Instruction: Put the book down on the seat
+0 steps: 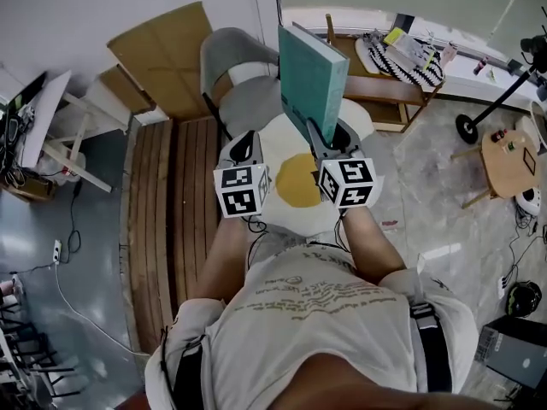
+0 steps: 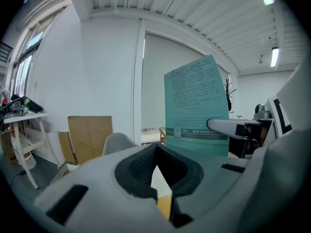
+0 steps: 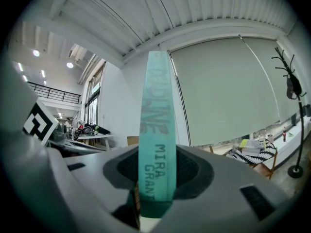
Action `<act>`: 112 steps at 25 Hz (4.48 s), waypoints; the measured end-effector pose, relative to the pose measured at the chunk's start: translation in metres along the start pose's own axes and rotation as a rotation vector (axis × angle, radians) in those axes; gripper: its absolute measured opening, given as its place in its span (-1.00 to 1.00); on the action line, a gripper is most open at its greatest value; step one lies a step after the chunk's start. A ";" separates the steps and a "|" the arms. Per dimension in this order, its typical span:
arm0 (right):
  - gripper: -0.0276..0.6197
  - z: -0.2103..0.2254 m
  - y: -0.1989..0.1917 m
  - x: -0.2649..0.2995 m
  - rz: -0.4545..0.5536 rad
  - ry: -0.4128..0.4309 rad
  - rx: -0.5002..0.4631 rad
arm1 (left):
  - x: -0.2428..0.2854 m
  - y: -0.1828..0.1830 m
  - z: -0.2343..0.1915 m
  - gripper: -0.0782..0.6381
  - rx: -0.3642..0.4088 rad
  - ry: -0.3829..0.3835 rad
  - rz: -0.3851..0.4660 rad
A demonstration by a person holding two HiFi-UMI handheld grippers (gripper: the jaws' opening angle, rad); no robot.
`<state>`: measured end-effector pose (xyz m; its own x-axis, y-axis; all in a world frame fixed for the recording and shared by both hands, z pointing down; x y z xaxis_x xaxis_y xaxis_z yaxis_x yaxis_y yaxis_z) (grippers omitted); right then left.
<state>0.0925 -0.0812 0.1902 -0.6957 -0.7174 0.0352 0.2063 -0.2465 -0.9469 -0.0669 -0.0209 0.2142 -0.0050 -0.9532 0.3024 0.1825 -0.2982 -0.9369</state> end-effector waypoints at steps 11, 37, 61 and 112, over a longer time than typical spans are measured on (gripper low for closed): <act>-0.41 0.073 0.004 0.027 -0.021 0.024 0.037 | 0.061 0.004 0.039 -0.73 0.061 0.021 -0.076; -0.41 0.101 -0.095 0.100 -0.284 -0.155 0.001 | 0.141 -0.064 -0.020 -0.73 -0.020 -0.124 -0.236; -0.41 0.111 -0.393 0.055 -0.857 -0.518 0.522 | 0.166 -0.305 -0.074 -0.73 -0.114 -0.297 -0.586; -0.18 0.153 -0.680 0.159 -1.028 -0.718 -0.187 | 0.196 -0.534 -0.077 -0.73 -0.170 -0.367 -0.753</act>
<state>-0.0534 -0.1272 0.8889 0.0639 -0.4558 0.8878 -0.3459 -0.8445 -0.4088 -0.2409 -0.0518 0.7606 0.2580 -0.4299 0.8652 0.1085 -0.8770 -0.4681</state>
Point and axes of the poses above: the fingertips, and each gripper's own axes: x forward along the fingers, z to its right, y out of its top, the point moved 3 cm from there along -x, backward along the fingers, and after that the axes turned 11 degrees about x, right-handed, at the moved point
